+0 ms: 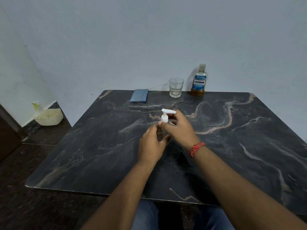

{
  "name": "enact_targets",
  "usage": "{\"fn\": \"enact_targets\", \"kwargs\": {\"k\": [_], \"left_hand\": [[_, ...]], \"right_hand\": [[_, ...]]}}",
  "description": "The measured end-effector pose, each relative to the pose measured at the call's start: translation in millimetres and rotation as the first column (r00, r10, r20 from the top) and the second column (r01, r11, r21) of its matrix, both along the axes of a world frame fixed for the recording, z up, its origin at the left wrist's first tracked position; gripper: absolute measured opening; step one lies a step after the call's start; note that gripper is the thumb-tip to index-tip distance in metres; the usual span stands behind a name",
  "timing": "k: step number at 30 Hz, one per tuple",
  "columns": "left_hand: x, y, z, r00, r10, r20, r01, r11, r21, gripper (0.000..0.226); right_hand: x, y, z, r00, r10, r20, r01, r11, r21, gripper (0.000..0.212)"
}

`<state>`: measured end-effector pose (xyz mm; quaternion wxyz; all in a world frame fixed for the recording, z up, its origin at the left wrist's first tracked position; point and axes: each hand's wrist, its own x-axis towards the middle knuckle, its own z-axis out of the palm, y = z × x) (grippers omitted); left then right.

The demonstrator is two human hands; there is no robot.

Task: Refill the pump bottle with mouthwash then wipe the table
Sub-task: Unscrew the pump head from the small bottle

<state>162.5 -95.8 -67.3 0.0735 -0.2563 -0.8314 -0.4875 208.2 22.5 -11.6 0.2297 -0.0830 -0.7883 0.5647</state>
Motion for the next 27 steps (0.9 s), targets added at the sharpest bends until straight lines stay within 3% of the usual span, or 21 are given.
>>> {"fn": "enact_targets", "kwargs": {"k": [5, 9, 14, 18, 20, 23, 27], "left_hand": [[-1, 0, -1, 1.000, 0.002, -0.004, -0.002, 1.000, -0.021, 0.032], [-1, 0, -2, 1.000, 0.015, -0.003, -0.015, 1.000, -0.027, 0.033], [-1, 0, -2, 1.000, -0.005, 0.019, 0.005, 1.000, 0.005, 0.032], [0, 0, -3, 0.998, -0.042, 0.036, 0.041, 0.998, 0.037, 0.030], [-3, -1, -3, 0.998, -0.049, 0.045, 0.047, 0.998, 0.039, 0.030], [-18, -4, 0, 0.996, -0.034, 0.079, 0.031, 0.999, 0.039, 0.029], [-55, -10, 10, 0.992, 0.014, 0.124, -0.017, 1.000, 0.019, 0.028]], "right_hand": [[-2, -1, 6, 0.995, -0.031, -0.090, 0.033, 0.999, 0.015, 0.014], [1, -1, 19, 0.987, -0.010, -0.160, -0.002, 0.997, -0.076, 0.016], [6, 8, 40, 0.940, -0.143, -0.311, 0.057, 0.961, -0.269, 0.021], [7, 21, 58, 0.838, -0.363, -0.408, 0.083, 0.823, -0.562, 0.024], [7, 31, 59, 0.809, -0.427, -0.404, 0.103, 0.780, -0.618, 0.024], [4, 40, 46, 0.872, -0.426, -0.242, 0.261, 0.822, -0.506, 0.020], [-15, 42, 10, 0.926, -0.372, 0.060, 0.377, 0.919, -0.117, 0.021]]}}
